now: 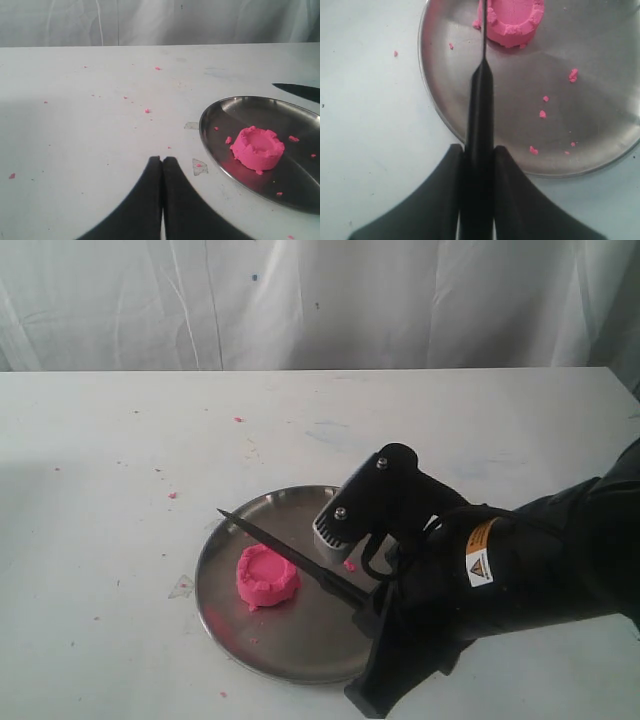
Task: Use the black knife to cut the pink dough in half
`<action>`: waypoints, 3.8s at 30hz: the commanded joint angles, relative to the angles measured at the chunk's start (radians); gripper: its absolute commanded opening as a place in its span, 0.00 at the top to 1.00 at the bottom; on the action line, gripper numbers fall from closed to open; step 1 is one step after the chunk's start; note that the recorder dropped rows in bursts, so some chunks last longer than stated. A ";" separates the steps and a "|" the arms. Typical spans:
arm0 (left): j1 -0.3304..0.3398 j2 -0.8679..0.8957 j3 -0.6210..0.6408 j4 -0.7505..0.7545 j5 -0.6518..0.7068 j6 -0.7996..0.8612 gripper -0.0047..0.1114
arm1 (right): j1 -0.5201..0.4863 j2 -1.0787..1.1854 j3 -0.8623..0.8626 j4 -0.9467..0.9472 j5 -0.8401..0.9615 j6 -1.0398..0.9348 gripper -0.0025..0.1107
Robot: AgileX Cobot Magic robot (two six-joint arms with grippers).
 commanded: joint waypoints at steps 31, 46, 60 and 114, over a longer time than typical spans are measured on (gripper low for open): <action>-0.056 0.691 -0.510 -0.655 0.261 0.465 0.96 | 0.004 0.237 -0.148 -0.254 0.047 0.111 0.93; -0.056 1.130 -0.660 -1.047 0.271 0.996 0.96 | 0.004 0.325 -0.148 -0.254 -0.071 0.111 0.93; -0.056 1.417 -0.760 -1.069 0.276 1.106 0.70 | 0.004 0.325 -0.148 -0.258 -0.113 0.111 0.93; -0.056 1.625 -0.861 -1.303 0.340 1.325 0.70 | -0.001 0.429 -0.149 -0.323 -0.164 0.114 0.93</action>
